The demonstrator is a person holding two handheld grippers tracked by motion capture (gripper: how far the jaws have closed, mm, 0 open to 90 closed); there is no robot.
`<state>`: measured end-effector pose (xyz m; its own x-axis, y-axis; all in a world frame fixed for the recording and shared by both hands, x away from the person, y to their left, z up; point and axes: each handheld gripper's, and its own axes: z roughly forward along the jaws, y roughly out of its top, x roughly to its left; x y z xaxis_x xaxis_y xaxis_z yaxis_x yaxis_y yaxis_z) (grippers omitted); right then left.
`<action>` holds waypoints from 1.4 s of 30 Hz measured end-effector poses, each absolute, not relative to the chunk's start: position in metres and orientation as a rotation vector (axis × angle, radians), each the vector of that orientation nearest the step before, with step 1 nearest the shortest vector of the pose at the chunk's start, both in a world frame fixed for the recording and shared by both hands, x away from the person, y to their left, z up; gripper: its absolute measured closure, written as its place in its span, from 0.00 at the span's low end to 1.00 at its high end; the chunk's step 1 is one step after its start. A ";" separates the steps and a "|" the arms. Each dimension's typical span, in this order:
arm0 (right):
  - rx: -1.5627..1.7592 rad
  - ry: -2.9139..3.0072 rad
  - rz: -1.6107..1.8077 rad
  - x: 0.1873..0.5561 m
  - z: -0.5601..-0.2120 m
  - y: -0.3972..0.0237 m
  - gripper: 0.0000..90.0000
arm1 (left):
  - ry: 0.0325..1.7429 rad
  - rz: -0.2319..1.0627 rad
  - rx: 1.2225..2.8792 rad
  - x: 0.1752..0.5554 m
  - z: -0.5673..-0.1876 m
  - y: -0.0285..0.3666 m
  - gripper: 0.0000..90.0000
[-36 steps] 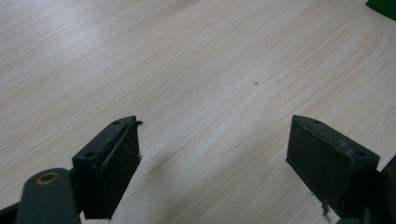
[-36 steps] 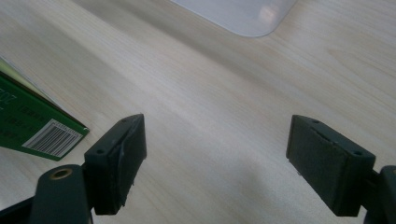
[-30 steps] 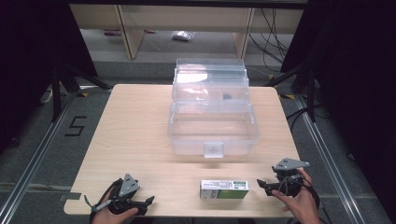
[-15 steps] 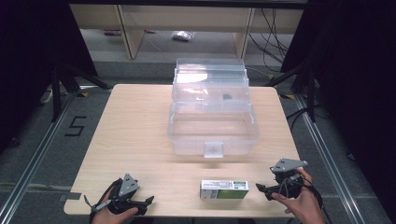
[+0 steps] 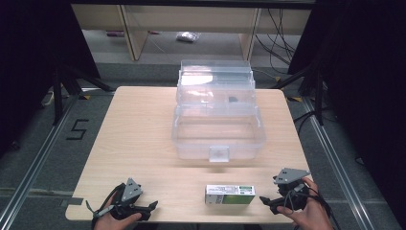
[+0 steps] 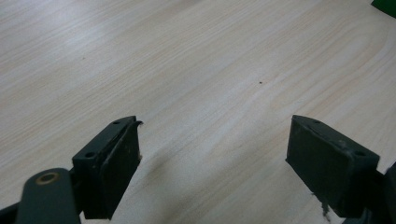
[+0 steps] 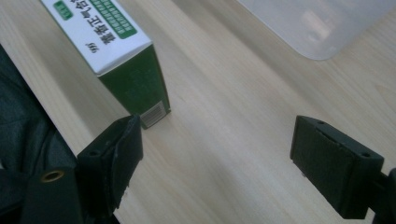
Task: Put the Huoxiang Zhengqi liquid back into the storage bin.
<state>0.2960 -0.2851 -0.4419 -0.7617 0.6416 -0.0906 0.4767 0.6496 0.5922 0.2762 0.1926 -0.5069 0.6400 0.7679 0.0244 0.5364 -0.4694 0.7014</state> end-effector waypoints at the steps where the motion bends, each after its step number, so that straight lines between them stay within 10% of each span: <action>1: 0.897 2.578 0.803 0.296 -0.442 -0.285 0.20 | 1.010 0.445 2.189 0.276 -0.507 0.193 0.19; 42: 0.566 2.750 0.647 0.298 -0.422 -0.216 0.22 | 1.018 0.449 2.186 0.277 -0.508 0.192 0.19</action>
